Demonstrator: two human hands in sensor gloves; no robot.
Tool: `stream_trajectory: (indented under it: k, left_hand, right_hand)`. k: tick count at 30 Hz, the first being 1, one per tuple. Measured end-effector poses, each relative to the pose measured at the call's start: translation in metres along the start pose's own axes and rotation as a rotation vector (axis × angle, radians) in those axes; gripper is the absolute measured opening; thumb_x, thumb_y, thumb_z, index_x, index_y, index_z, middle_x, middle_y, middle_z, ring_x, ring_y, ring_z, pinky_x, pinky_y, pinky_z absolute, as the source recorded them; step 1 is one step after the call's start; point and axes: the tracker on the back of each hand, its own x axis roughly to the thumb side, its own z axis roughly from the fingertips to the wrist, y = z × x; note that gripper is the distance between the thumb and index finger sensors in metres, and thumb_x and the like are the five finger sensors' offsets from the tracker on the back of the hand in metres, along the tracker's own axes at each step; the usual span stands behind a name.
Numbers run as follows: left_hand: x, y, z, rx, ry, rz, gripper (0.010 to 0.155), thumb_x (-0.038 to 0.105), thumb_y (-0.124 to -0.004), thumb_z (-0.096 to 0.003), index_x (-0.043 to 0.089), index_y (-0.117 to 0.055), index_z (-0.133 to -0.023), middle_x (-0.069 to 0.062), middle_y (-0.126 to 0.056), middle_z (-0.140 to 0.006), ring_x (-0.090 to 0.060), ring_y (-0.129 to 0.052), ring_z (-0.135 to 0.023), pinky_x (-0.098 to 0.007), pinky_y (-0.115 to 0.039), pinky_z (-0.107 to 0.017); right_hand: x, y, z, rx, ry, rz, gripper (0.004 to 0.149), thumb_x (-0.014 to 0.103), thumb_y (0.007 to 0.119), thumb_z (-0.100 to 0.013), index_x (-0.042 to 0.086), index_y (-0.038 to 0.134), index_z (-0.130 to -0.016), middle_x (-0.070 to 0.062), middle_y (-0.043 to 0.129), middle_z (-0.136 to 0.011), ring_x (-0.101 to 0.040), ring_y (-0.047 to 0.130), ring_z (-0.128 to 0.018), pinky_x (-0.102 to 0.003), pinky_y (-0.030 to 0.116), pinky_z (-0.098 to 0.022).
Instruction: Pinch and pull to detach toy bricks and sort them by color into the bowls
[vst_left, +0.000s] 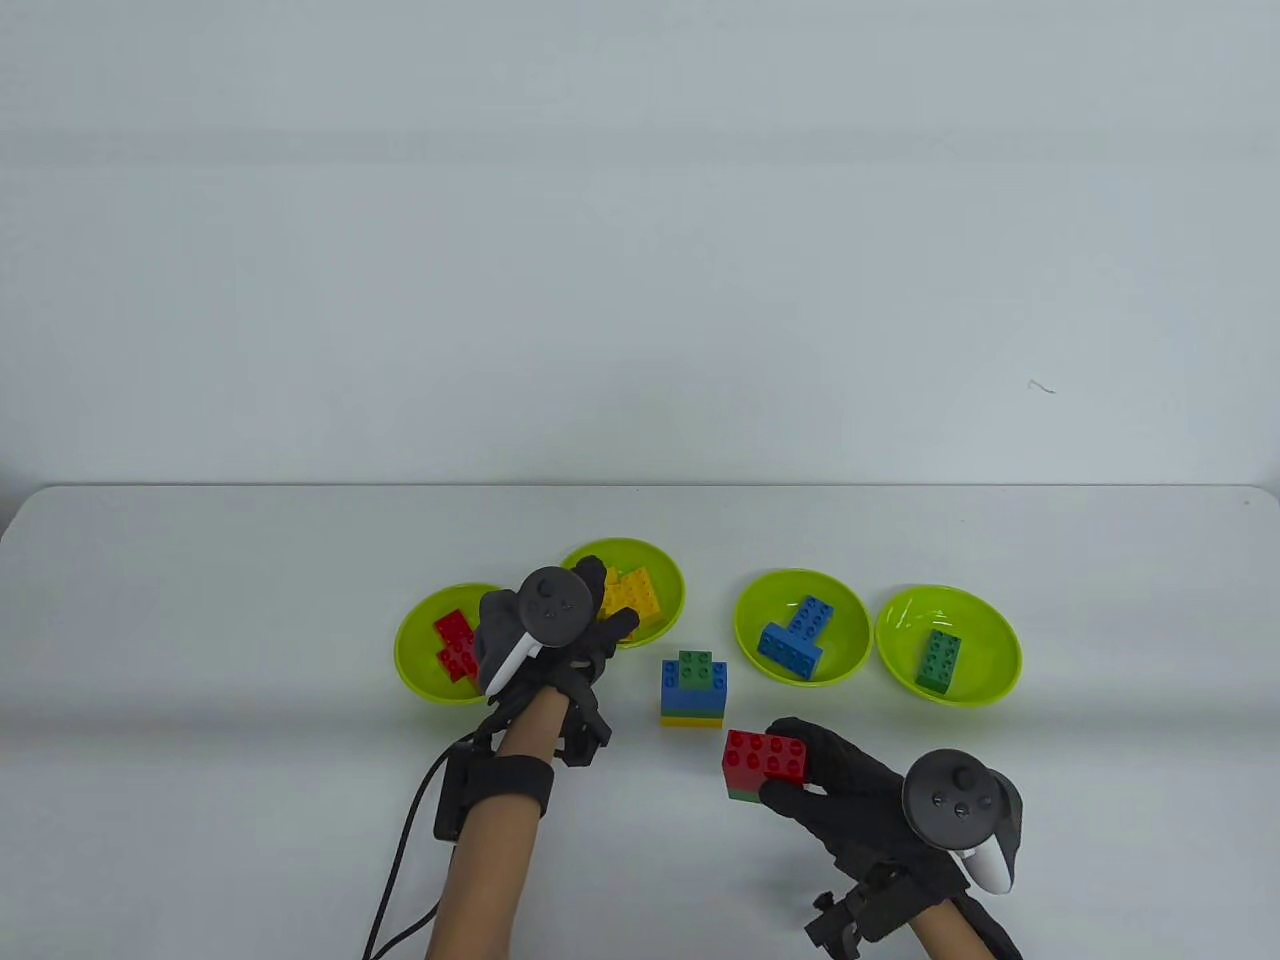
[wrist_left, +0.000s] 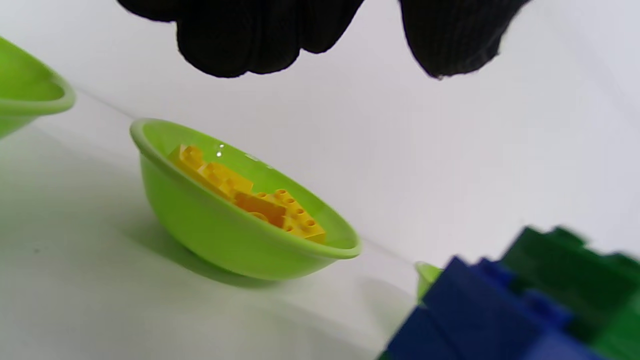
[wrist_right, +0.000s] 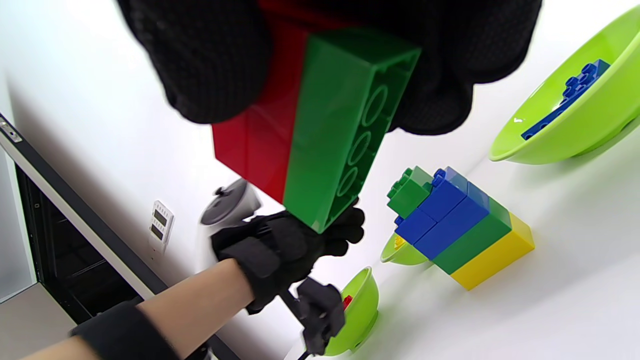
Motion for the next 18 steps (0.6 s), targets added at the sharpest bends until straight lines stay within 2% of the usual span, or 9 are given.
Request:
stream_trajectory:
  k: [4, 8, 13, 18]
  left_hand:
    - [0.019, 0.02, 0.029, -0.017, -0.124, 0.113, 0.078, 0.048, -0.07, -0.0519, 0.002, -0.048, -0.11, -0.029, -0.06, -0.105, -0.047, -0.067, -0.094, -0.061, -0.051, -0.07]
    - [0.041, 0.027, 0.063, -0.11, -0.232, 0.22, 0.077, 0.049, -0.068, -0.0537, 0.0, -0.047, -0.11, -0.031, -0.059, -0.106, -0.049, -0.066, -0.094, -0.062, -0.05, -0.07]
    - [0.064, 0.016, 0.109, -0.13, -0.365, 0.367, 0.078, 0.049, -0.068, -0.0535, -0.001, -0.049, -0.11, -0.032, -0.062, -0.105, -0.05, -0.069, -0.093, -0.063, -0.052, -0.069]
    - [0.074, -0.003, 0.127, -0.143, -0.425, 0.451, 0.079, 0.05, -0.069, -0.0531, -0.001, -0.047, -0.11, -0.032, -0.06, -0.105, -0.049, -0.068, -0.093, -0.062, -0.052, -0.069]
  right_hand:
    - [0.0, 0.003, 0.002, -0.005, 0.007, -0.028, 0.064, 0.038, 0.081, -0.048, 0.004, 0.067, -0.1, -0.023, 0.079, -0.094, -0.043, 0.085, -0.08, -0.056, 0.065, -0.065]
    - [0.002, 0.006, 0.003, -0.002, 0.01, -0.062, 0.064, 0.039, 0.081, -0.048, 0.004, 0.066, -0.1, -0.023, 0.079, -0.094, -0.043, 0.085, -0.08, -0.056, 0.065, -0.065]
    - [0.008, 0.012, 0.004, 0.023, -0.007, -0.082, 0.064, 0.039, 0.08, -0.049, 0.005, 0.066, -0.1, -0.023, 0.079, -0.095, -0.042, 0.085, -0.081, -0.056, 0.065, -0.065]
    - [0.013, 0.018, 0.006, 0.045, -0.021, -0.101, 0.064, 0.039, 0.081, -0.049, 0.005, 0.066, -0.1, -0.023, 0.079, -0.095, -0.042, 0.085, -0.081, -0.056, 0.065, -0.065]
